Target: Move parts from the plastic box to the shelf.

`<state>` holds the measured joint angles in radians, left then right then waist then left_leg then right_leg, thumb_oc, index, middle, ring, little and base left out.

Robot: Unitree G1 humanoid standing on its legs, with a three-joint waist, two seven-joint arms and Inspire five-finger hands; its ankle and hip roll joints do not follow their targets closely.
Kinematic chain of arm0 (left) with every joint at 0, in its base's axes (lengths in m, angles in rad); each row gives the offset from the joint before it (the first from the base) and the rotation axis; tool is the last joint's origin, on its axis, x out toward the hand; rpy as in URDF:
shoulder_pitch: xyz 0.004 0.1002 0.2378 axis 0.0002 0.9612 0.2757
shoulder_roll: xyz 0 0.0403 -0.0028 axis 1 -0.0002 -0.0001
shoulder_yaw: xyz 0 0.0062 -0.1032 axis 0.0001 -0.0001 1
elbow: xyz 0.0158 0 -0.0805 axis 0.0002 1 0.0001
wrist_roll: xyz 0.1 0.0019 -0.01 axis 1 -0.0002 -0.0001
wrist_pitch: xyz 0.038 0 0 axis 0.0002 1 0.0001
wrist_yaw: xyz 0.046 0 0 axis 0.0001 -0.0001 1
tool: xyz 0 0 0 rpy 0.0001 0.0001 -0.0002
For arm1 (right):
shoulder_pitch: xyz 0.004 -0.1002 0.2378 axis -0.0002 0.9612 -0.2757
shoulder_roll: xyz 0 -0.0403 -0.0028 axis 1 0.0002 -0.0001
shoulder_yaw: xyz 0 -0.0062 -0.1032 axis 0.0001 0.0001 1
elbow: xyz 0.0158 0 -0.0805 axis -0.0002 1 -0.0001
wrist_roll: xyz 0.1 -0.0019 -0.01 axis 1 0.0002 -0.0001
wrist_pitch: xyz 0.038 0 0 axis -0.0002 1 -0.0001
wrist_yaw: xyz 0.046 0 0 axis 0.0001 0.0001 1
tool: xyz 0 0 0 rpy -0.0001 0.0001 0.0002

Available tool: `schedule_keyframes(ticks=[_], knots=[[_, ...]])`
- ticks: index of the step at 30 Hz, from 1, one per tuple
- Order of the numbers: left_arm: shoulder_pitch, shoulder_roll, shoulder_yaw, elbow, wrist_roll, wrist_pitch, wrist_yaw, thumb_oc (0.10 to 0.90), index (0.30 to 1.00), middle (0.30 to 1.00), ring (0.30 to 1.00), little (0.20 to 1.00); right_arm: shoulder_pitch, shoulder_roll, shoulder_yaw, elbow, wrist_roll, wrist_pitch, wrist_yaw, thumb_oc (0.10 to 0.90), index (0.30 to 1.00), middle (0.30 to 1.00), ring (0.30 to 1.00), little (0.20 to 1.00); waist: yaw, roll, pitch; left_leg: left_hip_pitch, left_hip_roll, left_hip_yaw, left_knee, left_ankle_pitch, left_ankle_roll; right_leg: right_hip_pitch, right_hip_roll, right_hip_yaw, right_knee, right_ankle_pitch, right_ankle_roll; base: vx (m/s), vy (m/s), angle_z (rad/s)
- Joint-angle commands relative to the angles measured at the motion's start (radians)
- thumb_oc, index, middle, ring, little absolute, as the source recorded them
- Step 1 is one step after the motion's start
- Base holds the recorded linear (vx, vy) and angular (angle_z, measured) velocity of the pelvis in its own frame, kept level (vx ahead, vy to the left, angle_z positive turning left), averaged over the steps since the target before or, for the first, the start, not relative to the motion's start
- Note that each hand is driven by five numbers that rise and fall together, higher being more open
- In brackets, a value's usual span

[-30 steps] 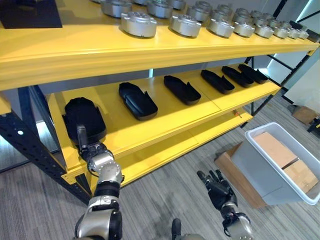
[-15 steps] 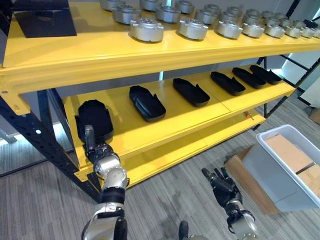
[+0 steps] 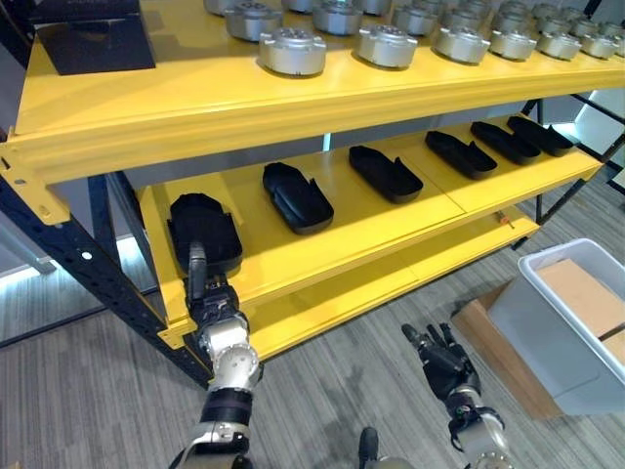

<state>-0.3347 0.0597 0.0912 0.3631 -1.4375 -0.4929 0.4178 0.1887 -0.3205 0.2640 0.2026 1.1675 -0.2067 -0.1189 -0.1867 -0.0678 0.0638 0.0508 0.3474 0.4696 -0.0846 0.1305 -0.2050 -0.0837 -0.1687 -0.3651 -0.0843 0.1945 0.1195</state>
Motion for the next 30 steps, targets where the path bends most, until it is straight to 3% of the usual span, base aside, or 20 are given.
schedule_keyframes(ticks=[1,17,30], knots=[[-0.138,0.101,-0.043,-0.13,0.089,0.012,-0.12,0.9,1.0,1.0,1.0,1.0,-0.102,0.009,-0.082,-0.141,-0.035,-0.069,0.019,0.9,1.0,1.0,1.0,1.0,0.018,-0.048,0.025,0.139,-0.037,-0.011,-0.003,-0.102,0.032,0.051,-0.04,-0.048,0.112,-0.084,0.055,-0.02,0.011,0.06],[0.002,0.093,-0.097,-0.229,0.064,0.055,-0.183,0.9,1.0,1.0,1.0,1.0,-0.077,-0.004,-0.099,-0.16,-0.045,-0.074,0.024,0.9,1.0,1.0,1.0,1.0,0.037,-0.03,0.043,0.127,-0.042,-0.03,-0.003,-0.094,0.038,0.063,-0.053,-0.068,0.115,-0.084,0.051,-0.01,0.004,0.03],[0.104,0.075,0.009,-0.243,0.019,0.046,-0.175,0.9,1.0,1.0,1.0,1.0,-0.047,0.0,-0.114,-0.166,-0.041,-0.073,0.023,0.9,1.0,1.0,1.0,1.0,0.063,-0.029,0.063,0.109,-0.041,-0.054,-0.003,-0.085,0.036,0.079,-0.055,-0.091,0.109,-0.086,0.047,-0.03,0.0,0.09]])
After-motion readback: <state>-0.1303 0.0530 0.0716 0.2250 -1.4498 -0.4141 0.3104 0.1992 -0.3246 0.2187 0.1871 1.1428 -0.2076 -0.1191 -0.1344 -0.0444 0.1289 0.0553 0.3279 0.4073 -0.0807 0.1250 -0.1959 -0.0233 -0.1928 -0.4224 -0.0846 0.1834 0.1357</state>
